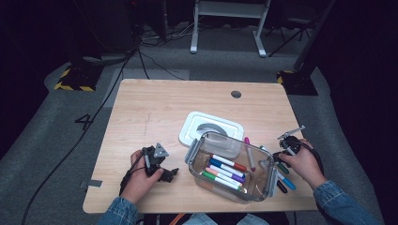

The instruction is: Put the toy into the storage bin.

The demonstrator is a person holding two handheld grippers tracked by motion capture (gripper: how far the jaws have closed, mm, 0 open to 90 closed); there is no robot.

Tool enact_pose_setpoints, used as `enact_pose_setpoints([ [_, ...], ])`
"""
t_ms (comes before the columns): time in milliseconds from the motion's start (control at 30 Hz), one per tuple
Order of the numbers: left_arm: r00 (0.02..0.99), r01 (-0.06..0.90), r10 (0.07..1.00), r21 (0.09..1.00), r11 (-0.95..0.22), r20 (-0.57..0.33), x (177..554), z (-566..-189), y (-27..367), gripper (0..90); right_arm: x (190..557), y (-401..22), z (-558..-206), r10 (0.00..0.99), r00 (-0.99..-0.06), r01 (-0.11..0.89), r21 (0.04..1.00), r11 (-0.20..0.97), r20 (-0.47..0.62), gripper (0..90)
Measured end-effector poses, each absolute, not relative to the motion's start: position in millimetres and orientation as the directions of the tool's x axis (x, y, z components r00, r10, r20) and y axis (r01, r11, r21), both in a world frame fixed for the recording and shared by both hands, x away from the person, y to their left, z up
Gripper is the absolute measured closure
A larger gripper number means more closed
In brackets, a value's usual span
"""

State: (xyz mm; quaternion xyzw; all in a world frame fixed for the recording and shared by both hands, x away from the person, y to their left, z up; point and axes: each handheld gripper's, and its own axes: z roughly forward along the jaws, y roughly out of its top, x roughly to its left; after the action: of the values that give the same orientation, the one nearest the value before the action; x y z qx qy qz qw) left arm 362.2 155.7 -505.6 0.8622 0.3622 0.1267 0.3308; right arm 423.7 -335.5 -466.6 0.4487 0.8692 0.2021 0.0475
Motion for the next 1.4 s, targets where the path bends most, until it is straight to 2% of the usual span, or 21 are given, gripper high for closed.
enact_pose_setpoints([
  [233, 0.706, 0.541, 0.708, 0.662, -0.519, -0.021, 362, -506, 156, 0.0, 424, -336, -464, 0.806, -0.583, 0.768, 0.389, 0.508, 0.098, 76.8],
  [500, 0.705, 0.541, 0.709, 0.662, -0.519, -0.021, 362, -506, 156, 0.0, 423, -339, -443, 0.811, -0.574, 0.767, 0.423, 0.482, 0.117, 76.9],
  [933, 0.706, 0.541, 0.708, 0.662, -0.519, -0.021, 362, -506, 156, 0.0, 420, -338, -390, 0.79, -0.598, 0.725, 0.513, 0.459, 0.138, 76.9],
  [1400, 0.705, 0.541, 0.708, 0.662, -0.519, -0.021, 362, -506, 156, 0.0, 407, -311, -336, 0.719, -0.677, 0.644, 0.599, 0.476, 0.157, 76.9],
])
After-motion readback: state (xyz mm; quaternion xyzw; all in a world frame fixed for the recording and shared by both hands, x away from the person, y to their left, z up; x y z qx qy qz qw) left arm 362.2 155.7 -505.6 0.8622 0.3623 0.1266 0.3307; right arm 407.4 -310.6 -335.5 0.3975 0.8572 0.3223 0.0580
